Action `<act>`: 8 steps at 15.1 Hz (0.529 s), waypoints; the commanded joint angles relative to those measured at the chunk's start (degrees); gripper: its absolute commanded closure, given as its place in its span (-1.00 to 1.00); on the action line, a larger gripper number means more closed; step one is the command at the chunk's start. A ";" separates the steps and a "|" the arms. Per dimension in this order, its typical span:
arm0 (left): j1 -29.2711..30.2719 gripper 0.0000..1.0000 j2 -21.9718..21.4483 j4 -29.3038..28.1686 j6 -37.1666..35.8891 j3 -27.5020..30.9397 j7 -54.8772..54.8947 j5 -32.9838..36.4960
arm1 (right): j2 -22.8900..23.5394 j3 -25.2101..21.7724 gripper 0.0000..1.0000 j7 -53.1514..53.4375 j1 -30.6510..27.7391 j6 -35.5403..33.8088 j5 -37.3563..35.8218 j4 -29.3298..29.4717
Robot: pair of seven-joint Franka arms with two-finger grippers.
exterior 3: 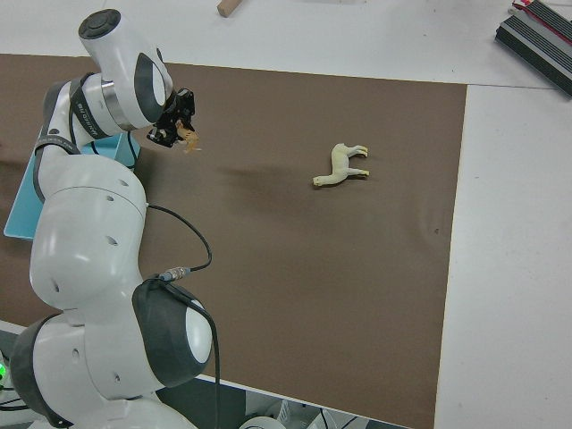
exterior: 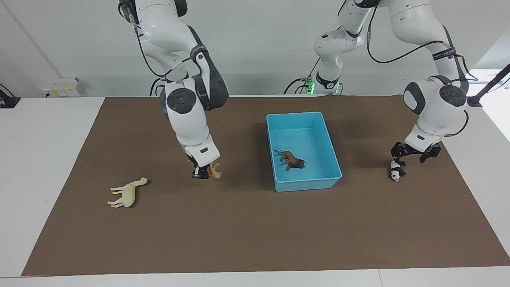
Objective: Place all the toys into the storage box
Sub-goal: 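Carry the tan lion over the blue box with the right gripper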
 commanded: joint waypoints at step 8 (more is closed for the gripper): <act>0.46 -1.00 1.45 -4.83 6.03 -0.02 0.77 0.94 | 14.12 -0.27 1.00 44.63 16.34 -7.92 -0.97 27.02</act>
